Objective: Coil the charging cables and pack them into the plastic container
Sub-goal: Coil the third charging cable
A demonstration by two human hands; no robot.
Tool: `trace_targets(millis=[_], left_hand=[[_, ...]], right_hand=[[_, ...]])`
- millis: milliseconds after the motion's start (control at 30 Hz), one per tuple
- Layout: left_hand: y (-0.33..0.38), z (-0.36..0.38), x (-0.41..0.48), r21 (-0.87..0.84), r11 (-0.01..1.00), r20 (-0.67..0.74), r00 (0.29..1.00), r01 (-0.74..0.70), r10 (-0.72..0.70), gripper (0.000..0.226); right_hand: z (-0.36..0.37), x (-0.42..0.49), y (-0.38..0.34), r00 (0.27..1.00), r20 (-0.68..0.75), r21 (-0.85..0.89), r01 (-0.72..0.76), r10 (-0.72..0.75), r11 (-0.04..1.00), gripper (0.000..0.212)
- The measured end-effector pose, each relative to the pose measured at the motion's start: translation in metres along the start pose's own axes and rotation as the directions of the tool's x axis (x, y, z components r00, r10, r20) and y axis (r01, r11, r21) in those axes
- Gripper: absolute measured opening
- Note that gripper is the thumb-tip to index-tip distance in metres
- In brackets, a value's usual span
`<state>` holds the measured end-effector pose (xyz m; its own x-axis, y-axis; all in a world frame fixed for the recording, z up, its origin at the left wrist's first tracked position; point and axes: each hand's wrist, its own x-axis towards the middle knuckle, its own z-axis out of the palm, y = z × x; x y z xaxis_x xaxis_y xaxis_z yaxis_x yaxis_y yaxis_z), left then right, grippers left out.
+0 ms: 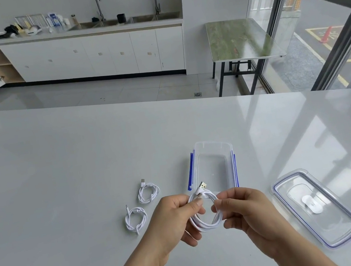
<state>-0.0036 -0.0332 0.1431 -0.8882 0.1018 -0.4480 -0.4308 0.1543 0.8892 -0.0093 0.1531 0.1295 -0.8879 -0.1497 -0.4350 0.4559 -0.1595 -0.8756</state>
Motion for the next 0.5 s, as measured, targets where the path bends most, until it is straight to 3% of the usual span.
trace_targets(millis=[133, 333, 500], left_hand=[[-0.004, -0.005, -0.001, -0.016, 1.000, 0.018, 1.000, 0.005, -0.004, 0.019], [-0.010, -0.013, -0.008, -0.080, 0.997, 0.012, 1.000, 0.010, -0.009, 0.023], [-0.024, -0.025, -0.015, -0.159, 0.987, -0.060, 0.997, 0.034, -0.045, 0.024]], right_hand=[[0.005, 0.004, 0.005, 0.999, -0.050, 0.047, 0.007, -0.005, 0.999, 0.003], [0.012, 0.010, 0.010, 0.994, -0.099, -0.003, 0.056, -0.056, 0.998, 0.003], [0.017, 0.017, 0.011, 0.990, -0.125, -0.012, 0.063, -0.064, 0.998, 0.004]])
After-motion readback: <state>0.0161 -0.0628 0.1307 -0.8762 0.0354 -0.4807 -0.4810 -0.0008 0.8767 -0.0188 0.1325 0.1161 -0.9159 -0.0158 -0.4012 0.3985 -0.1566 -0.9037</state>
